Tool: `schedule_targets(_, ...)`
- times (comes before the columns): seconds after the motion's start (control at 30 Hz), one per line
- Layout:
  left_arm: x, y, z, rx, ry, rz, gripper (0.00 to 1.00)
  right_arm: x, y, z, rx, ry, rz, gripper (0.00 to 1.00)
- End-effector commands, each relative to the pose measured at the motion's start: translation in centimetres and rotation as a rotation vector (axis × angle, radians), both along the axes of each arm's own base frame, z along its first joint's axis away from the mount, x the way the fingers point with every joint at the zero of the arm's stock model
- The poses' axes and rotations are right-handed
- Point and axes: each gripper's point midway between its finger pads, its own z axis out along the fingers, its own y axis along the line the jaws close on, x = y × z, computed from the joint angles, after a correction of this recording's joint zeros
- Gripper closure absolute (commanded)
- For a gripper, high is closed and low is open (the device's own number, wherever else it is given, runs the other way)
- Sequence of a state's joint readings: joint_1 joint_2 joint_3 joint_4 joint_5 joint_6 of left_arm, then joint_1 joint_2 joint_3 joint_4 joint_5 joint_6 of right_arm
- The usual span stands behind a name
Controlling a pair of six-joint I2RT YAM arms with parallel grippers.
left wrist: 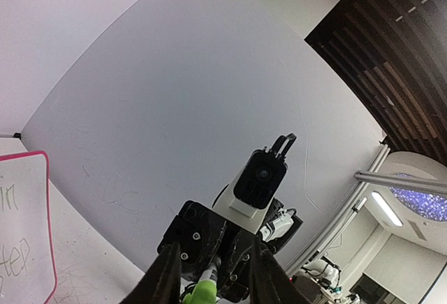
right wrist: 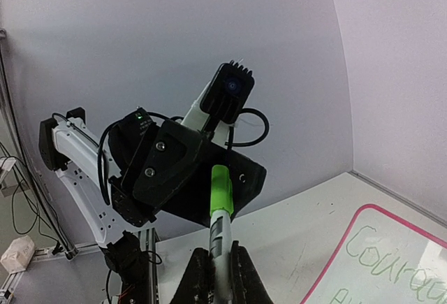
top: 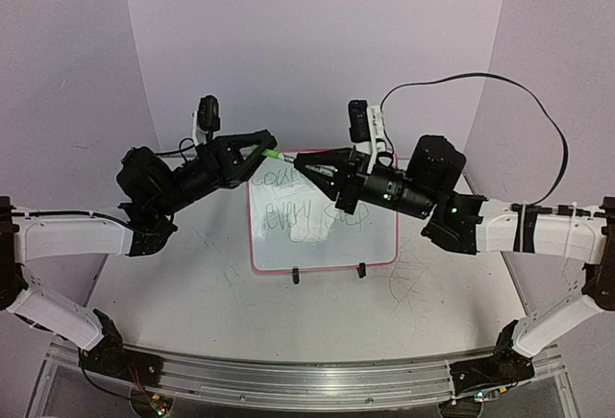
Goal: Write a sentence on the whiteboard
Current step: Pass from the right arm to the left
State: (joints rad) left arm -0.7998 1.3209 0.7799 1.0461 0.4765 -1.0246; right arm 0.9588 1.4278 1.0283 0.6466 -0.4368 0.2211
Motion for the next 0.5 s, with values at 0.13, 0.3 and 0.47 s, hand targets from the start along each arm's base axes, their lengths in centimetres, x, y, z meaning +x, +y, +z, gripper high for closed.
schedule_targets(0.13, 0.0, -0.1, 1.0, -0.03, -0.028, 0.01, 0.99, 0.1, 0.7, 2.0, 0.062, -0.006, 0.025, 1.0)
schedule_targets(0.3, -0.3, -1.0, 0.6, -0.026, -0.019, 0.007, 1.0, 1.0, 2.1, 1.9, 0.072, 0.037, 0.017, 1.0)
schedule_targets(0.47, -1.4, -3.2, -0.1, -0.007, -0.008, -0.047, 1.0, 1.4, 5.0, 1.6, 0.081, 0.079, 0.015, 1.0)
